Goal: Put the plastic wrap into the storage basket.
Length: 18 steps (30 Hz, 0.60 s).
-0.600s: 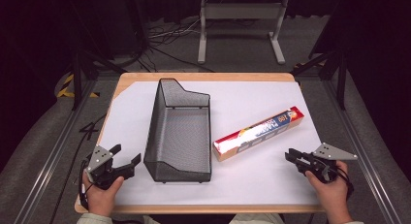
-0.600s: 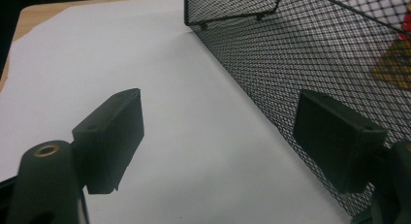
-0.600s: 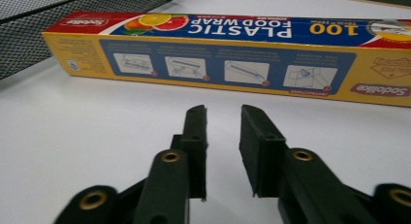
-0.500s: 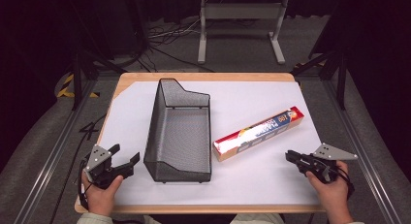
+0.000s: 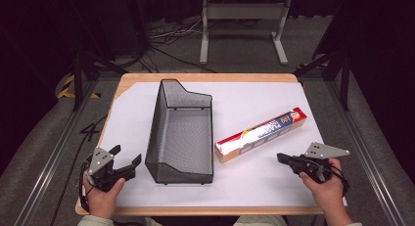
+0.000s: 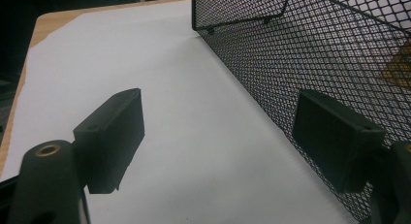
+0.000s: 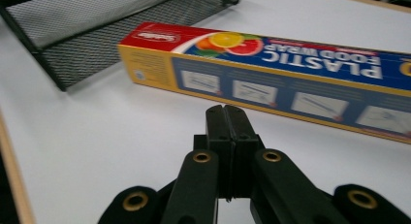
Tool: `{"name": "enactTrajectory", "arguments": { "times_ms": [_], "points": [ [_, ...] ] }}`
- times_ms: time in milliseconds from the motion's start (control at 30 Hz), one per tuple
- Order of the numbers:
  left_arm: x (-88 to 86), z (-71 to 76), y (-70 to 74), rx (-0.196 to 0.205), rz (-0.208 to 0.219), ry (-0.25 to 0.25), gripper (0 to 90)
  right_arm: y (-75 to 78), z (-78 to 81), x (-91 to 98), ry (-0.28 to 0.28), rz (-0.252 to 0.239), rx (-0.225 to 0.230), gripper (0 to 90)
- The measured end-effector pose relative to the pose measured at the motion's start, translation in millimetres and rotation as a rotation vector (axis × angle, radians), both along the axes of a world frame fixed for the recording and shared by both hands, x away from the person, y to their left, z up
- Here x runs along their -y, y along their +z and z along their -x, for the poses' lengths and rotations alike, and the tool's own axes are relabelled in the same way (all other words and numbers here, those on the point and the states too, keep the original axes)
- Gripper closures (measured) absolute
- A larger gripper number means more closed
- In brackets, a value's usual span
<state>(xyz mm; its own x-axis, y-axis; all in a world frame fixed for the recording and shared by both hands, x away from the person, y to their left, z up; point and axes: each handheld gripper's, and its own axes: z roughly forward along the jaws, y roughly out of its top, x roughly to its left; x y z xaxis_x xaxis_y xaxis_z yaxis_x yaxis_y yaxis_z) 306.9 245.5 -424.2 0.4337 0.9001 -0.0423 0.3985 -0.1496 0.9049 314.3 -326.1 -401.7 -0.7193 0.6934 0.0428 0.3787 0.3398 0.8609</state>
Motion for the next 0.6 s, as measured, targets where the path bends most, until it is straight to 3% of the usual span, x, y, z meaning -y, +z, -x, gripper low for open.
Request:
{"name": "enactTrajectory", "arguments": {
  "times_ms": [67,333,533,600],
  "points": [
    [-0.6,0.2,0.2,-0.002,0.003,0.003,19.9,3.3,0.7,-7.6,0.035,-0.018,-0.010,90.0],
    [1.5,-0.6,-0.7,-0.009,-0.006,-0.004,19.8,16.7,3.2,-42.4,0.158,0.003,-0.001,90.0],
    [1.1,-0.7,-1.0,-0.016,-0.010,0.003,19.8,20.3,-0.1,-64.7,0.223,0.013,-0.017,90.0],
    [1.1,-0.6,-0.9,-0.017,-0.006,0.008,19.8,22.8,-2.2,-71.8,0.236,0.037,-0.011,90.0]
  ]
}}
